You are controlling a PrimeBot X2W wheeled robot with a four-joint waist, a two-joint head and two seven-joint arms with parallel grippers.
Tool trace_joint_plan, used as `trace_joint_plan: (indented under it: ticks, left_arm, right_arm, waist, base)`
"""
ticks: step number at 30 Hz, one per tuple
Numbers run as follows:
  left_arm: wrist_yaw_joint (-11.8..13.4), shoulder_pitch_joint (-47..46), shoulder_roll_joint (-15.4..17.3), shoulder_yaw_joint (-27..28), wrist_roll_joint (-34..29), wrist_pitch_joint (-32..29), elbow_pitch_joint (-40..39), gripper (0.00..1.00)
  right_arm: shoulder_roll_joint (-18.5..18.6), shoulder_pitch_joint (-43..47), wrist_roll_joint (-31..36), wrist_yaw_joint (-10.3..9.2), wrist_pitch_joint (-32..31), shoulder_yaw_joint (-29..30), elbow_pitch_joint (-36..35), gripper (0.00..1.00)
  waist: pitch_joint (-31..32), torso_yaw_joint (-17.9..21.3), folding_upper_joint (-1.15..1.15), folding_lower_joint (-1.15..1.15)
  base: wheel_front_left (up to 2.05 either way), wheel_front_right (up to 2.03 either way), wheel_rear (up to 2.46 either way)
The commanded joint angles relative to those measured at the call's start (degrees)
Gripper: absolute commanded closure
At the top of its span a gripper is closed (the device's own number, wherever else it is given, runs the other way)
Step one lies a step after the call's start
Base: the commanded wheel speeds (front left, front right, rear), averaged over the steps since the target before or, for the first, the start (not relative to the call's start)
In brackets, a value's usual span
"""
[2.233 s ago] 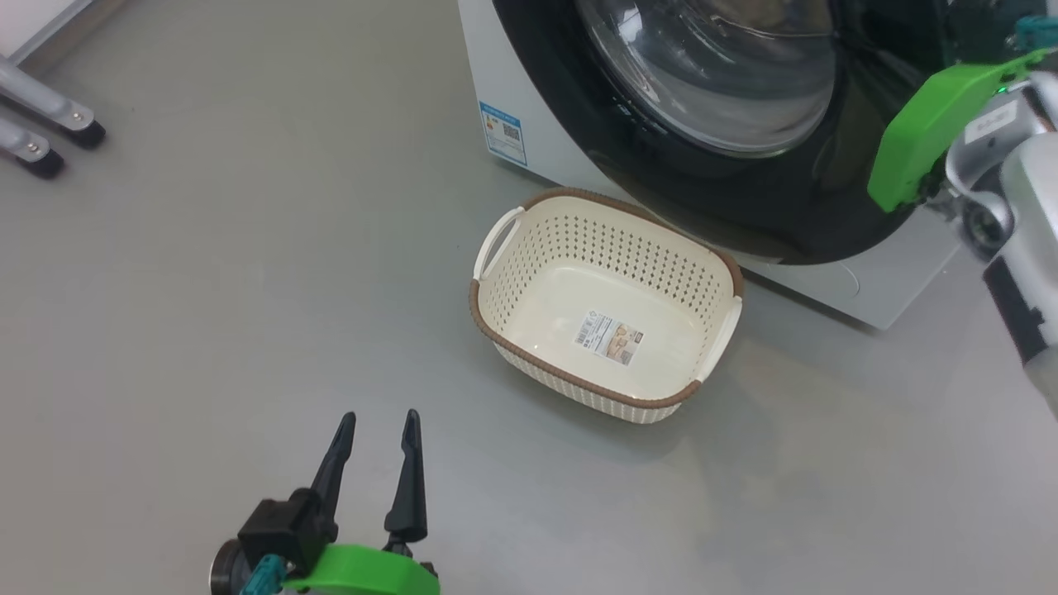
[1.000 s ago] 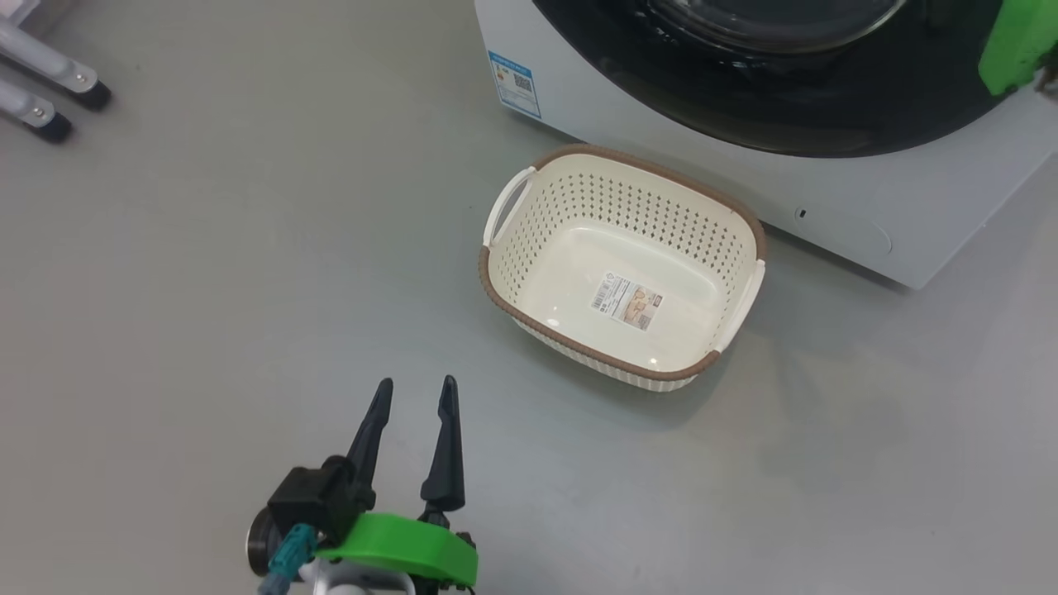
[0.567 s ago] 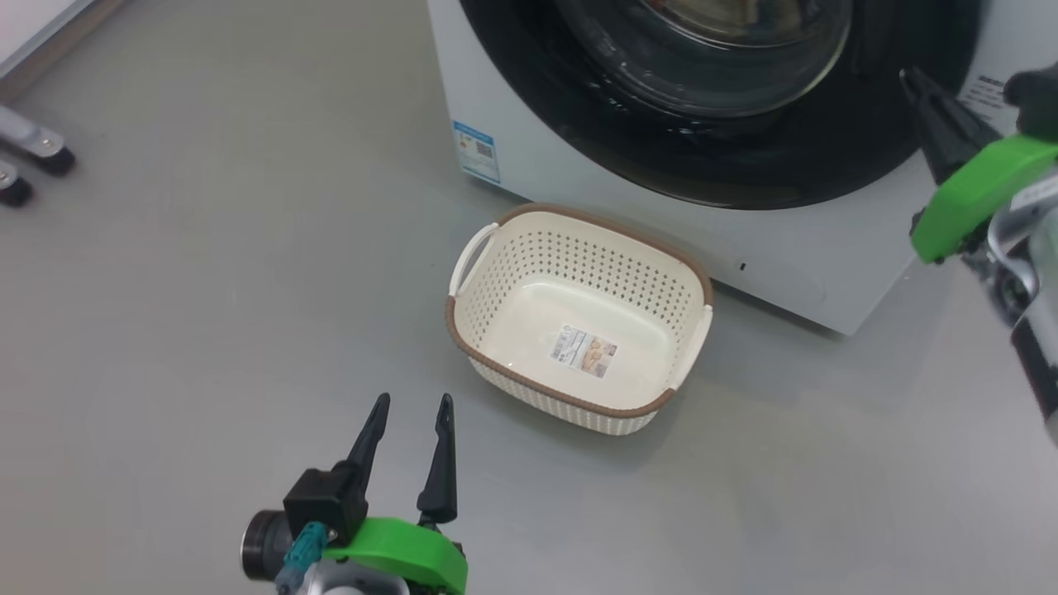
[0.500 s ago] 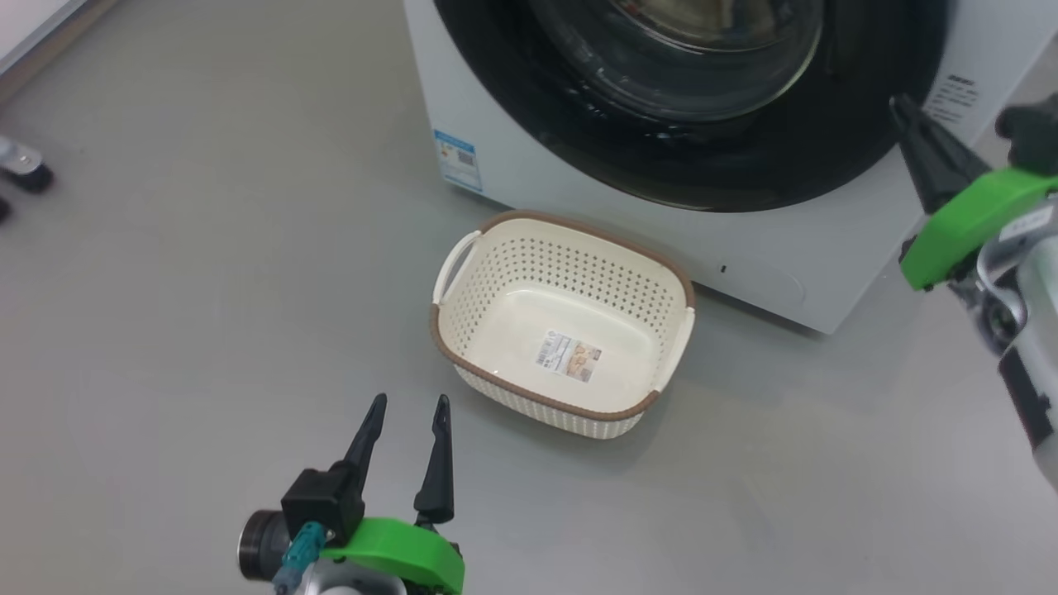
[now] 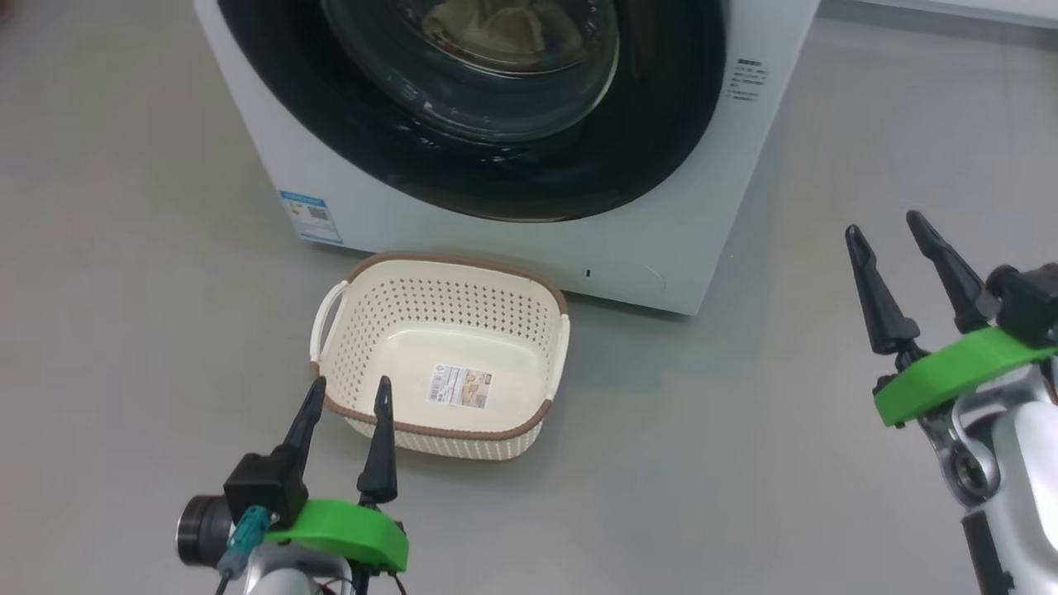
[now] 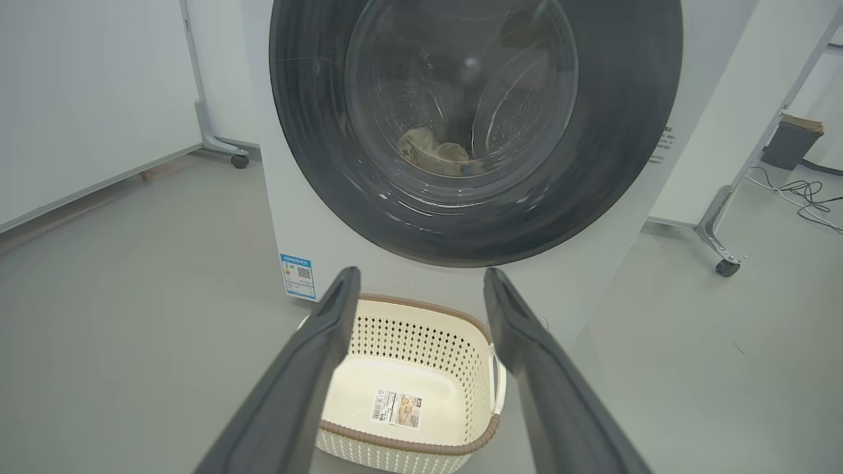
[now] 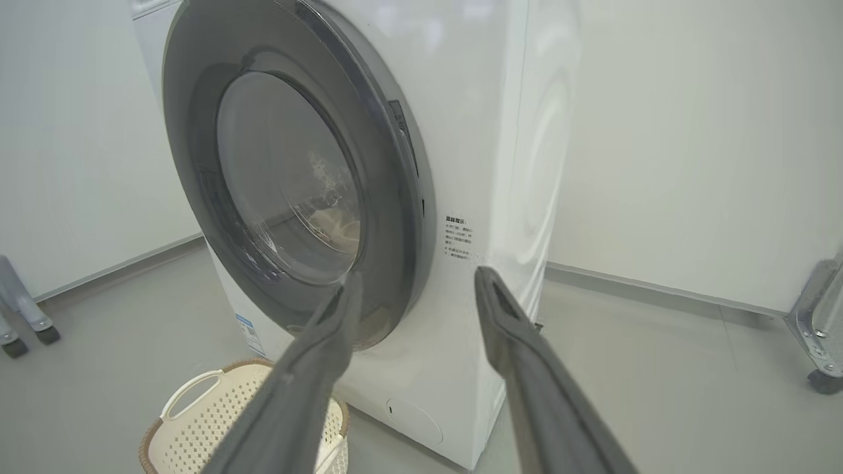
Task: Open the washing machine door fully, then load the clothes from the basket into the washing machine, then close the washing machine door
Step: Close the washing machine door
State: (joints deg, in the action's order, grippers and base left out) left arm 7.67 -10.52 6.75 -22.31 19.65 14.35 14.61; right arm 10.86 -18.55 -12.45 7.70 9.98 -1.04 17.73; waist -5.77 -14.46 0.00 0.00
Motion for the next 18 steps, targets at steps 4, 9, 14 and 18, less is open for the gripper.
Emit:
trace_joint_plan:
  ticks: [4,9,14,18]
  left_arm:
    - [0.85,-1.95,2.37,3.49,0.7,-0.04,-2.32,0.0]
    - [1.21,-1.71,3.83,4.75,1.23,-0.17,-2.8,0.0]
    - [1.31,-1.05,5.11,5.4,1.57,-0.42,-3.12,0.0]
    - [1.33,-0.25,5.58,5.72,2.11,-0.54,-3.14,0.0]
  right_arm:
    - [-2.26,4.05,1.99,-0.21,-2.42,2.89,-7.71,0.0]
    - [-3.87,8.1,3.2,-0.21,-3.52,5.34,-11.21,0.0]
    - [-5.0,11.58,3.9,-0.21,-3.48,7.07,-13.38,0.0]
    - [-6.33,14.79,4.19,-0.21,-3.28,8.72,-15.31,0.0]
  waist:
    - [0.62,4.3,0.0,0.0]
    - [0.37,7.35,0.0,0.0]
    - [0.85,10.05,0.0,0.0]
    - [1.88,11.32,0.0,0.0]
  base:
    - [0.0,0.0,0.0]
    - [0.0,0.0,0.0]
    - [0.0,0.0,0.0]
    - [0.0,0.0,0.0]
